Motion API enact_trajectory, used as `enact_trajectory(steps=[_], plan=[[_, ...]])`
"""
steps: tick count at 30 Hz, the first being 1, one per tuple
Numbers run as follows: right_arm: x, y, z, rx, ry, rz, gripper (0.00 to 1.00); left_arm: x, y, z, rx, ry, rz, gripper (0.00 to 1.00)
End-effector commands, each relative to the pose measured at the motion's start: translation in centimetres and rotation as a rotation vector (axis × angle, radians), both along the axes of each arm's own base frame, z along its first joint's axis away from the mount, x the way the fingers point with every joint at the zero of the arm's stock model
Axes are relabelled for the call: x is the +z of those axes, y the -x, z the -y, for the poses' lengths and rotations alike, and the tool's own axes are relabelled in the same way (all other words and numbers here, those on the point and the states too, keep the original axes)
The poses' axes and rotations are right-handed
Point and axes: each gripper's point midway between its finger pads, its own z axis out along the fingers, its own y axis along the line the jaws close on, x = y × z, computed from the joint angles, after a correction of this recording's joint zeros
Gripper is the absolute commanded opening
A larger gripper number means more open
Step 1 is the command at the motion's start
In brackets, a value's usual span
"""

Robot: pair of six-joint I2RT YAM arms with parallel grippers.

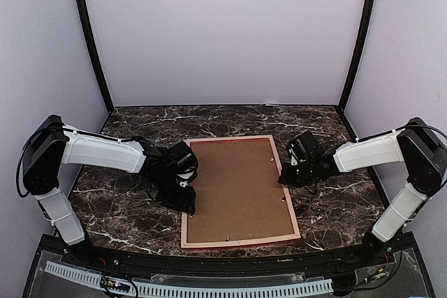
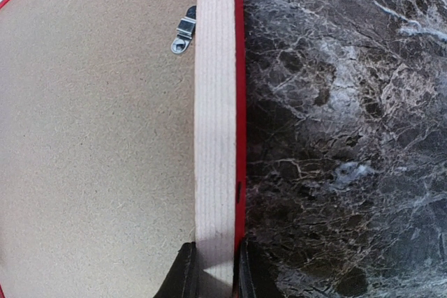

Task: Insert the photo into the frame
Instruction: Press the fastener onto the backboard.

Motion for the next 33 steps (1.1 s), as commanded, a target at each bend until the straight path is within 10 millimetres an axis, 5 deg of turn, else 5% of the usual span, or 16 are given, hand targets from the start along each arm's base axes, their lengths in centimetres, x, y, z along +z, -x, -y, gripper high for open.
enact_trajectory(steps=[1,15,26,33], plan=[[-4.3,4.0,1.5,0.001,0.049,-0.188,0.09,-0.8,1.6,-0.7,0.005,-0.016,-0.059,0.47],[-4.3,4.1,1.5,0.001,0.045,-0.186,0.09,-2.2,4.7,-0.4,0.049,0.088,-0.207,0.4],[-4.7,4.2,1.3,0.008,0.033,-0.194,0.09,-1.7,3.7,0.9,0.07,0.149,-0.196,0.4],[-4.8,4.2,1.2,0.012,0.028,-0.194,0.08,-1.7,2.3,0.6,0.075,0.09,-0.148,0.54]])
